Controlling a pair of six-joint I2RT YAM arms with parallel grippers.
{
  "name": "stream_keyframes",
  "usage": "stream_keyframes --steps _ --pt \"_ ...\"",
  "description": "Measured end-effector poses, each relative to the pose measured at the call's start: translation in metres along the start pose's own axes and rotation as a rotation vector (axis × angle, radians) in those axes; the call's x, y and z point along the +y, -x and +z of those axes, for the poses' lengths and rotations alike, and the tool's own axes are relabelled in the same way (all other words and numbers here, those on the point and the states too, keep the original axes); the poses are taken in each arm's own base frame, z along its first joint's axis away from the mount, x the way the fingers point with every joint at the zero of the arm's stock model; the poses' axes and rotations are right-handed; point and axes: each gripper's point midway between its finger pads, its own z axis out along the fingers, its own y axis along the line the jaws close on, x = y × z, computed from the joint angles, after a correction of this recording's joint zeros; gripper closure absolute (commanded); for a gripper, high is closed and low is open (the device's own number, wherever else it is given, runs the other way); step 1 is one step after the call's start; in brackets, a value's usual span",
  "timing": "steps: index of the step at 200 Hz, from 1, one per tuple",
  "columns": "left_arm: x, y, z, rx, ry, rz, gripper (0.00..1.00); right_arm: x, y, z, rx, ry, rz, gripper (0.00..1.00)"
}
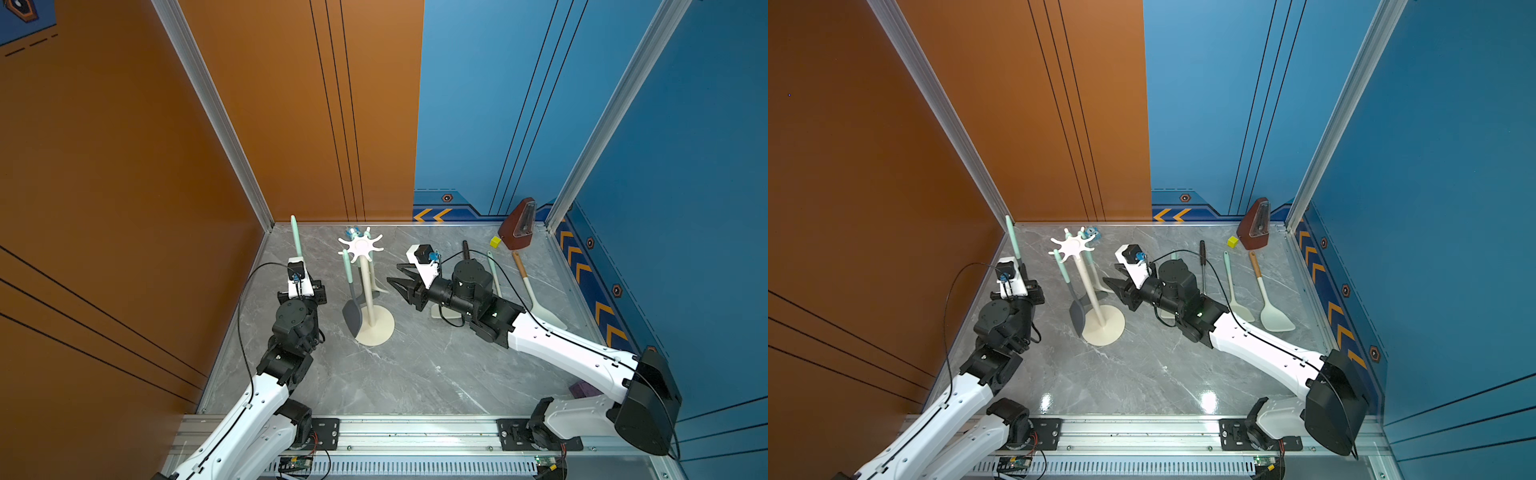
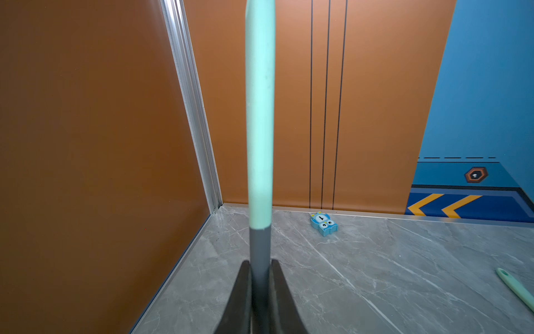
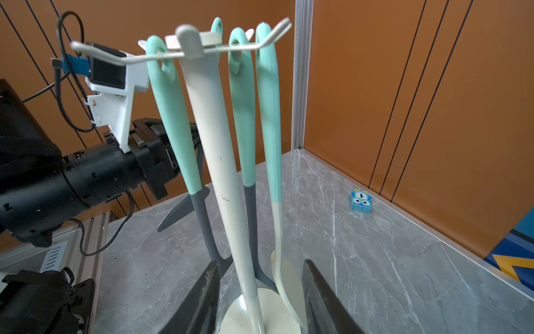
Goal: Take the spatula off the kitchen utensil rack
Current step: Place the spatula at the center of the board.
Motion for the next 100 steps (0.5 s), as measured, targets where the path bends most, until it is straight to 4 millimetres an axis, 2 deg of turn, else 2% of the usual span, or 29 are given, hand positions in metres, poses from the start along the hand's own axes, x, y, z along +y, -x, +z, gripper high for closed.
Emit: stream_keyframes --steps 100 --pt "0.039 -0.018 0.073 0.272 0.153 0.009 1.0 -0.023 -0.014 -0.008 0.03 -0.047 0.014 0.53"
